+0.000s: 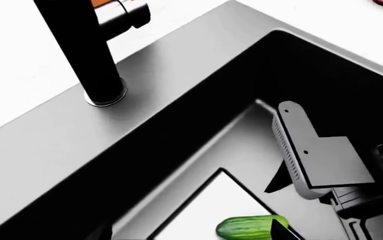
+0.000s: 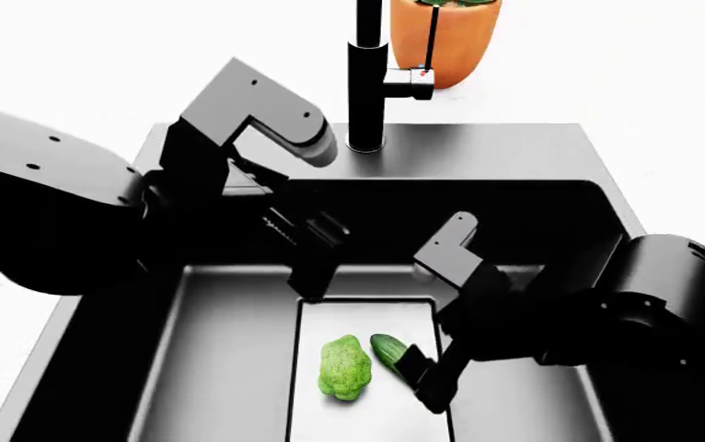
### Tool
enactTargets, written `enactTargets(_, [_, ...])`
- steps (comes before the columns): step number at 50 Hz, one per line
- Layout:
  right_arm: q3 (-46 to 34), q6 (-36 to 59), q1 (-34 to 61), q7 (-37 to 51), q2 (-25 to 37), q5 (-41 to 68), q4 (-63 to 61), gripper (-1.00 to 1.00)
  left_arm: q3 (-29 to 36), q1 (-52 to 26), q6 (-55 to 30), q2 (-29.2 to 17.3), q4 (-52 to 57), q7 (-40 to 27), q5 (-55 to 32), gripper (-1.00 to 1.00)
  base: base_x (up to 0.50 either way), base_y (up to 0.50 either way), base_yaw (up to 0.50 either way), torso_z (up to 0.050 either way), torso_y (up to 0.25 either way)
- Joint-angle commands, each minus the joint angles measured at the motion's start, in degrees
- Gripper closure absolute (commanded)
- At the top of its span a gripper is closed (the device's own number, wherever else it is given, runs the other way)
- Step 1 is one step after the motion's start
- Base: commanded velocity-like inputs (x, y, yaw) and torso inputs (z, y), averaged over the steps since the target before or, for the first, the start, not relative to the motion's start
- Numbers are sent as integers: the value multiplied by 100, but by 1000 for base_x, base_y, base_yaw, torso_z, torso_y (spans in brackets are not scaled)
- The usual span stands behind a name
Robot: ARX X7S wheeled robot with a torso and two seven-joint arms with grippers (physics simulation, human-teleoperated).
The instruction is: Pick up the fruits and vegetables and place them in the sink. Turn on the sink faucet to wash them. Then turn the sink off and put them in the tray.
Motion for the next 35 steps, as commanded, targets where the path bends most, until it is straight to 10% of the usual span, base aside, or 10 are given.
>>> enactTargets(1, [-384, -453, -255, -518, -209, -705, 584, -100, 32, 56, 117, -65, 95, -148, -227, -100, 0, 0, 0, 0, 0])
enactTargets(35, [-1010, -1180, -752, -1114, -917, -1558, 1989, -100, 74, 122, 376, -355, 267, -317, -566, -100, 0, 0, 0, 0, 0])
